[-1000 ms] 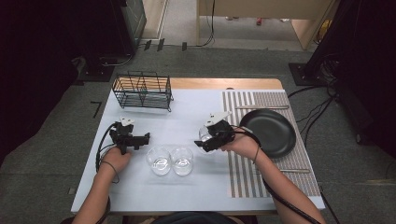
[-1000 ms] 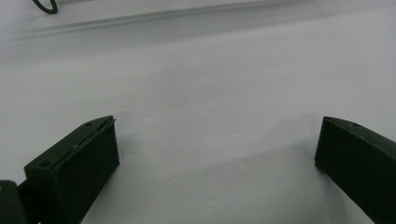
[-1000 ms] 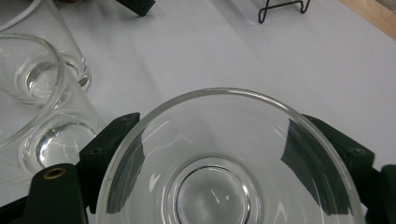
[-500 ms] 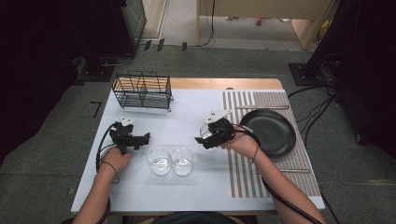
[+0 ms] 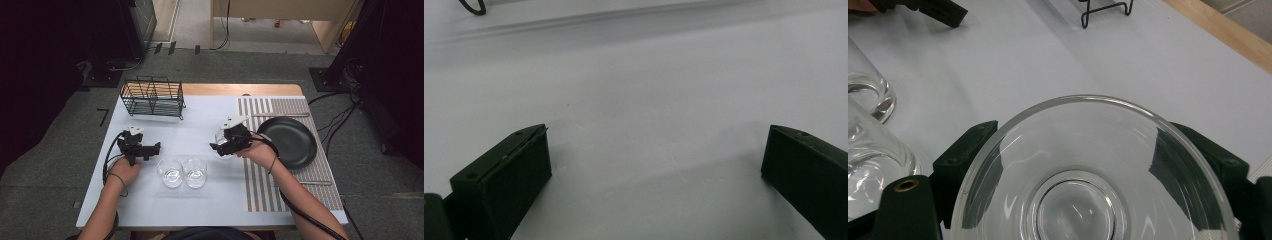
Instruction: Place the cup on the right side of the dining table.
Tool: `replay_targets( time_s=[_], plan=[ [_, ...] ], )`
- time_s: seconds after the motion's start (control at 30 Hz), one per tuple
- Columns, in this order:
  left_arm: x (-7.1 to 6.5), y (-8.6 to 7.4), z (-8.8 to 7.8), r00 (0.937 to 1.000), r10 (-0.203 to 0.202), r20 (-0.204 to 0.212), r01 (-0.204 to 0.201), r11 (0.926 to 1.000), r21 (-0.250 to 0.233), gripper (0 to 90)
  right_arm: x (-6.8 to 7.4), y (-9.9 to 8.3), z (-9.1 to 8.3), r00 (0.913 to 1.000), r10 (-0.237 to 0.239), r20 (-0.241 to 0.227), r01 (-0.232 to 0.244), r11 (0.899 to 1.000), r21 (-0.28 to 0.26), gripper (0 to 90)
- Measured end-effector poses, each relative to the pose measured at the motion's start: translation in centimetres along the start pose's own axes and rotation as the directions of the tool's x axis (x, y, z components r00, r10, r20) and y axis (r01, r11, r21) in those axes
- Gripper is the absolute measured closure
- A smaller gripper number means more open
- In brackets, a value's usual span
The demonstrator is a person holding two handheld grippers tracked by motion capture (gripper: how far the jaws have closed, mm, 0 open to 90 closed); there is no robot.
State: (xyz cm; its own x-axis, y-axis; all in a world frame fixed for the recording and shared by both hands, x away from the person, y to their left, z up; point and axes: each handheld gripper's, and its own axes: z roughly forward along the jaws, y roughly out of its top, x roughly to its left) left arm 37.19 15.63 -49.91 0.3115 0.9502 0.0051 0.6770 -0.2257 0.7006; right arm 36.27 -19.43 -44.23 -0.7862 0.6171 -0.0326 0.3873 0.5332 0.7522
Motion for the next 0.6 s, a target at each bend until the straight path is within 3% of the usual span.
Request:
replay_targets(
  time_s=[0.6],
  plan=[
    [0.0, -0.01, 0.0, 1.0, 0.0, 0.0, 0.0, 1.0, -0.001, 0.0, -0.51, 0.06, 0.23, 0.9979, 0.012, 0.064, -0.011, 1.0, -0.015, 19.3]
  ],
)
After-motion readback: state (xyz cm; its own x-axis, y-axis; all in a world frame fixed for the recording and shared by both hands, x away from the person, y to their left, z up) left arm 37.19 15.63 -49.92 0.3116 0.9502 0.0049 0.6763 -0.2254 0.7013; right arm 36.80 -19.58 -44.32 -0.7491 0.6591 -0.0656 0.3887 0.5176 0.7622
